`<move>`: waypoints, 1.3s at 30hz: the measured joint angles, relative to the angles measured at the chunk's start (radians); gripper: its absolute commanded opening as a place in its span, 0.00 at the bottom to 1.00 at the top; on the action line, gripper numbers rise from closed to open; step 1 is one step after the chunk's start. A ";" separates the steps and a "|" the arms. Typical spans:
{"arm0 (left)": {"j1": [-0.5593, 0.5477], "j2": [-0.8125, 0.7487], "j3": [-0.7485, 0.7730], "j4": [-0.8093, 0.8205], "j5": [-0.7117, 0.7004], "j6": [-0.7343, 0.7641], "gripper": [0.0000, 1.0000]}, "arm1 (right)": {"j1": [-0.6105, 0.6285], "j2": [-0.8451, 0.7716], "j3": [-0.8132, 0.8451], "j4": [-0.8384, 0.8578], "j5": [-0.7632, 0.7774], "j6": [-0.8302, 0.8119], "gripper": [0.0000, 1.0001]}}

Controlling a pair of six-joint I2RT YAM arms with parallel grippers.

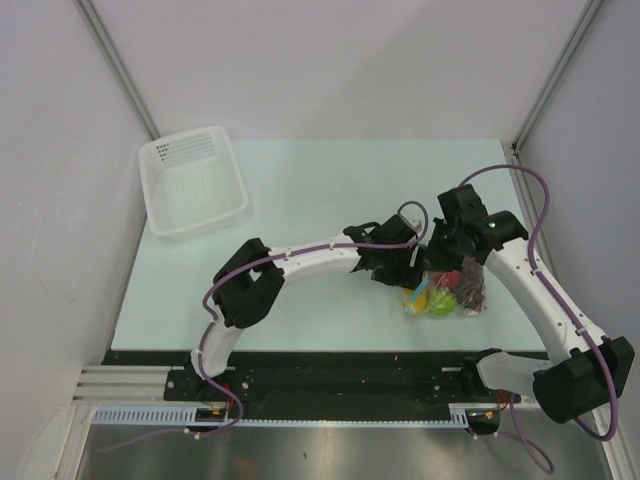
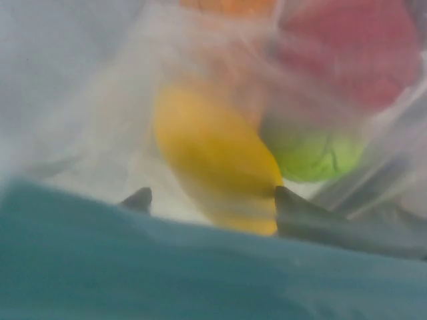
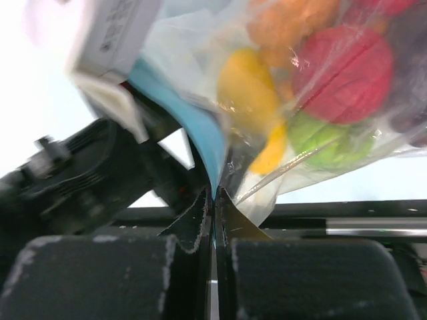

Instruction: Open the zip-top bag and remove the fake food

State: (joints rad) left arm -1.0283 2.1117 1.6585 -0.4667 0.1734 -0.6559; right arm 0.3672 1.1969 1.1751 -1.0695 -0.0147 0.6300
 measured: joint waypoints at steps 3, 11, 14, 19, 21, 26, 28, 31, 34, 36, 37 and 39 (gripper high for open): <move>-0.002 0.023 0.000 0.027 -0.005 -0.021 0.81 | 0.002 0.015 0.000 0.010 -0.013 0.019 0.00; -0.002 0.040 -0.077 0.213 0.040 -0.084 0.52 | 0.003 0.029 0.000 0.018 -0.026 0.032 0.00; 0.000 0.040 -0.090 0.259 0.043 -0.091 0.36 | 0.003 0.029 0.000 0.018 -0.028 0.032 0.00; -0.001 0.031 -0.103 0.274 0.031 -0.069 0.18 | 0.003 0.029 0.000 0.016 -0.023 0.024 0.00; -0.001 0.014 -0.108 0.266 0.019 -0.048 0.12 | 0.004 0.029 0.000 0.017 -0.016 0.020 0.00; 0.002 -0.063 -0.134 0.226 -0.012 0.030 0.00 | 0.010 0.006 0.000 0.019 -0.009 -0.003 0.00; 0.001 -0.110 -0.142 0.212 -0.013 0.058 0.00 | 0.010 0.001 -0.002 0.019 0.008 -0.013 0.00; 0.001 -0.188 -0.145 0.209 -0.023 0.093 0.00 | 0.008 -0.011 -0.016 0.013 0.033 -0.029 0.00; 0.004 -0.275 -0.166 0.212 -0.031 0.125 0.00 | -0.006 -0.026 -0.027 0.005 0.045 -0.040 0.00; 0.003 -0.323 -0.187 0.219 -0.029 0.138 0.00 | -0.018 -0.032 -0.029 0.005 0.045 -0.047 0.00; 0.004 -0.350 -0.202 0.219 -0.027 0.143 0.00 | -0.023 -0.034 -0.029 0.005 0.046 -0.051 0.00; 0.005 -0.403 -0.241 0.229 -0.014 0.147 0.00 | -0.039 -0.037 -0.029 0.005 0.045 -0.063 0.00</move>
State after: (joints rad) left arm -1.0229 1.7088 1.4170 -0.2379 0.1593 -0.5091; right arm 0.3283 1.1595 1.1465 -1.0645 0.0303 0.5667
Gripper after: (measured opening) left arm 0.592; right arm 0.010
